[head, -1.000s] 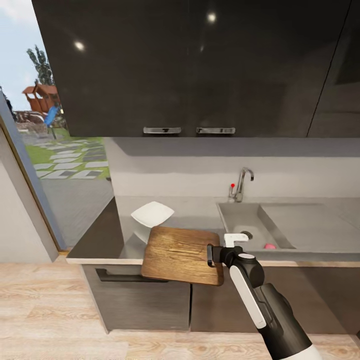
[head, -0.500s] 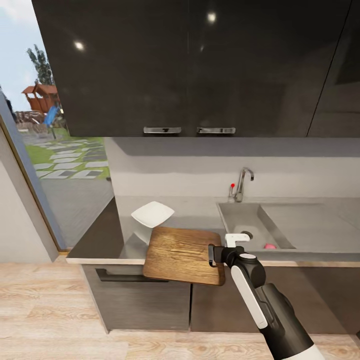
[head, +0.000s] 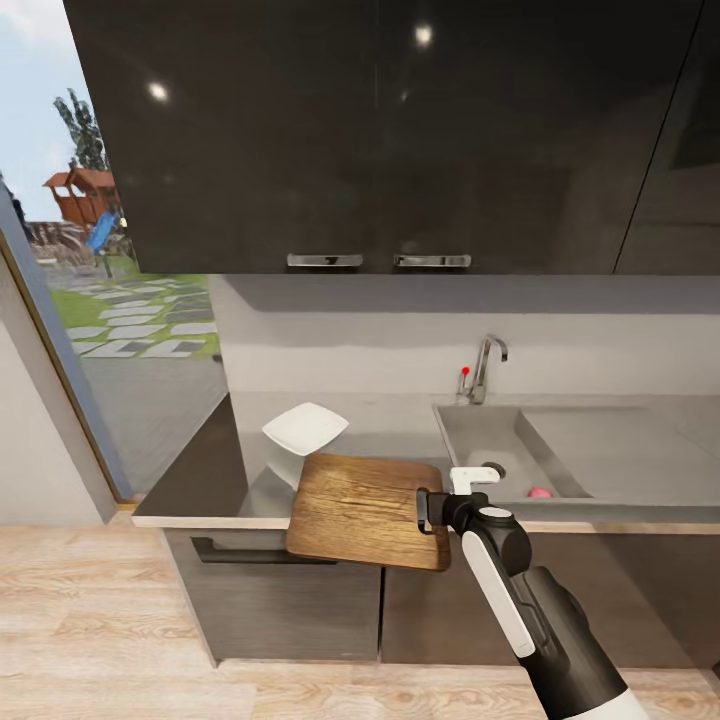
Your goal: In the kitchen, take the Vidalia onion out of the sink, dice it on the chopping board with the paring knife, put the diced onion into the bowl on the countertop, then place both the paring knife and the chopping board into the sink.
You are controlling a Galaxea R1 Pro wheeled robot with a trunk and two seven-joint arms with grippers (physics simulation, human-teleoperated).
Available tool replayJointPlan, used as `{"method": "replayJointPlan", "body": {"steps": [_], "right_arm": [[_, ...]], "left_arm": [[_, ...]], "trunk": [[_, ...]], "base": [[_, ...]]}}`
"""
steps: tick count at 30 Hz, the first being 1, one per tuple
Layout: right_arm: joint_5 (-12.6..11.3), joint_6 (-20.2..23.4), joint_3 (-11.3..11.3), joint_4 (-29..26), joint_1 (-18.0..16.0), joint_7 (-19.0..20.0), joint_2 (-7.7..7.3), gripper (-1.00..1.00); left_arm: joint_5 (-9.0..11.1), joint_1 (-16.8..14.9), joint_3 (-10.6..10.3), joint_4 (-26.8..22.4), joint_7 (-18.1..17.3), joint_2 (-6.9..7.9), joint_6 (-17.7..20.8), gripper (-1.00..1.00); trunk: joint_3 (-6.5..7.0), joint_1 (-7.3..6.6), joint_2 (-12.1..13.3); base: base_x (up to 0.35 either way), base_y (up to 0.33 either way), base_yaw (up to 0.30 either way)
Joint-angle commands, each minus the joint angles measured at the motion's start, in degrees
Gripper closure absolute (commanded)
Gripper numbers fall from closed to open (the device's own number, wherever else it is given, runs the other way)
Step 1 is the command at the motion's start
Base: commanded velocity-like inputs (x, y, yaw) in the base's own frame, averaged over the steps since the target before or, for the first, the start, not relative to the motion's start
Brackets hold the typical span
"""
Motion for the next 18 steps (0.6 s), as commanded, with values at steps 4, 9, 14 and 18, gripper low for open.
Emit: {"method": "replayJointPlan", "body": {"steps": [4, 9, 14, 18], "right_arm": [[-0.59, 0.12, 0.07, -0.04, -0.07, -0.57, 0.00, 1.00], [-0.58, 0.14, 0.07, -0.04, -0.07, -0.57, 0.01, 1.00], [-0.58, 0.20, 0.07, -0.04, -0.07, -0.57, -0.02, 1.00], [-0.58, 0.27, 0.06, -0.04, -0.07, -0.57, -0.03, 1.00]], "left_arm": [[0.15, 0.01, 0.12, -0.08, -0.09, -0.03, -0.09, -1.00], [0.15, 0.02, 0.12, -0.08, -0.06, -0.07, -0.07, -1.00], [0.15, 0.03, 0.14, -0.08, -0.06, -0.02, -0.08, -1.00], [0.15, 0.01, 0.13, -0.08, -0.06, -0.01, -0.07, -1.00]], "trunk": [[-0.12, 0.04, -0.13], [-0.12, 0.04, -0.13], [-0.12, 0.04, -0.13], [-0.12, 0.04, -0.13]], "base": [[0.038, -0.040, 0.000], [0.173, -0.184, 0.000], [0.217, -0.232, 0.000], [0.227, -0.237, 0.000]]}}
